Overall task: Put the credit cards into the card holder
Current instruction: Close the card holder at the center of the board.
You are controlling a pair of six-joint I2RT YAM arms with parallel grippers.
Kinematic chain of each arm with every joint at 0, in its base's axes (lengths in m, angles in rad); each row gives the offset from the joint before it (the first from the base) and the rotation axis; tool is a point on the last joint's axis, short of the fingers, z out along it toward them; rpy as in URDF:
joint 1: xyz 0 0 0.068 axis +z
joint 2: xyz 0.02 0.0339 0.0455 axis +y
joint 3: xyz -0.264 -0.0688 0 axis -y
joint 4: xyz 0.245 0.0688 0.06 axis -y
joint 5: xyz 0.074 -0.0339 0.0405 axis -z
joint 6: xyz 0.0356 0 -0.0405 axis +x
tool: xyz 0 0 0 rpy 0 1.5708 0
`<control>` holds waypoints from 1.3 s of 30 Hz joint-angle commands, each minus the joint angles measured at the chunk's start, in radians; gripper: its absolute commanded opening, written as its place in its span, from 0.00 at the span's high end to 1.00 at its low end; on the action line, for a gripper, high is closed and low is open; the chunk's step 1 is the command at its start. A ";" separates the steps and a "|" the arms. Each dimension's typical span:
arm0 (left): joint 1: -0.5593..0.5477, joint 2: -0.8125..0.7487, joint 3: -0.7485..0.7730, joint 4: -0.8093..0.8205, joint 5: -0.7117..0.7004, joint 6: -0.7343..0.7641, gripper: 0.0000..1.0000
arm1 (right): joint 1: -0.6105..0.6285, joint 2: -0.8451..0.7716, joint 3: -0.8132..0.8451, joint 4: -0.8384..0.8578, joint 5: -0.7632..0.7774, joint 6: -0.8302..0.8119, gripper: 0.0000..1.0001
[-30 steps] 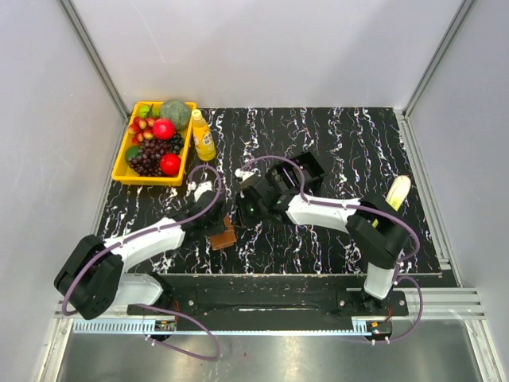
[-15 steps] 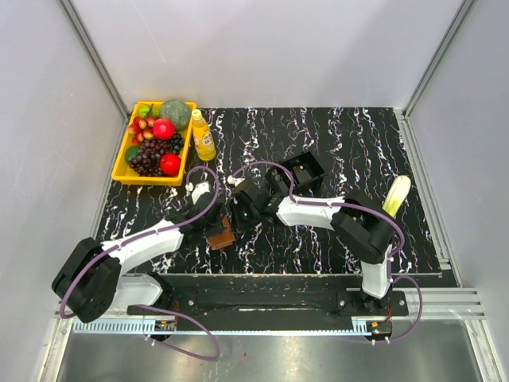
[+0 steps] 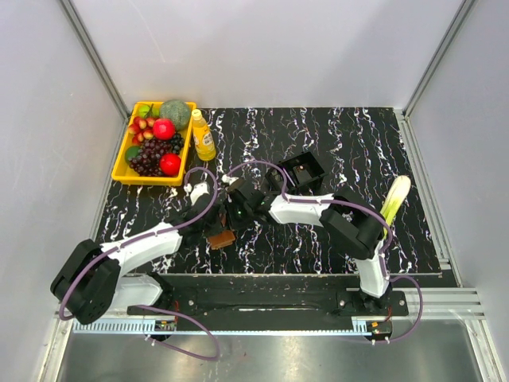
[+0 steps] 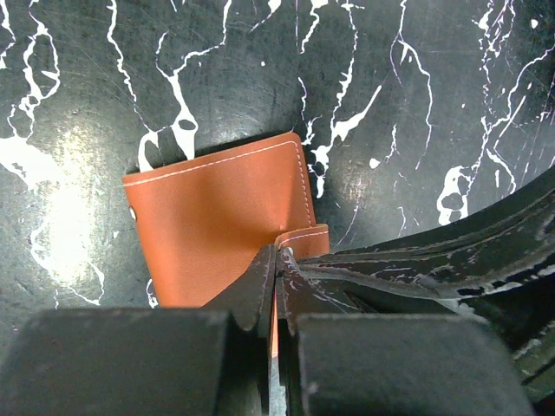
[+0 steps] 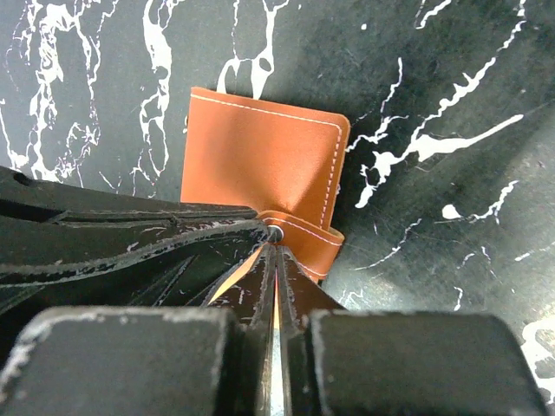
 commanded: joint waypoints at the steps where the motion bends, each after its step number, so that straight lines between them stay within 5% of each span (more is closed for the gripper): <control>1: 0.017 0.008 -0.039 -0.048 -0.045 0.006 1.00 | 0.012 0.024 0.048 0.021 -0.008 0.005 0.94; 29: 0.037 0.016 -0.068 -0.082 -0.056 -0.040 1.00 | 0.010 -0.045 0.035 0.033 0.105 0.020 1.00; 39: 0.039 0.025 -0.053 -0.101 -0.059 -0.036 1.00 | 0.013 0.046 0.099 0.017 0.010 0.023 1.00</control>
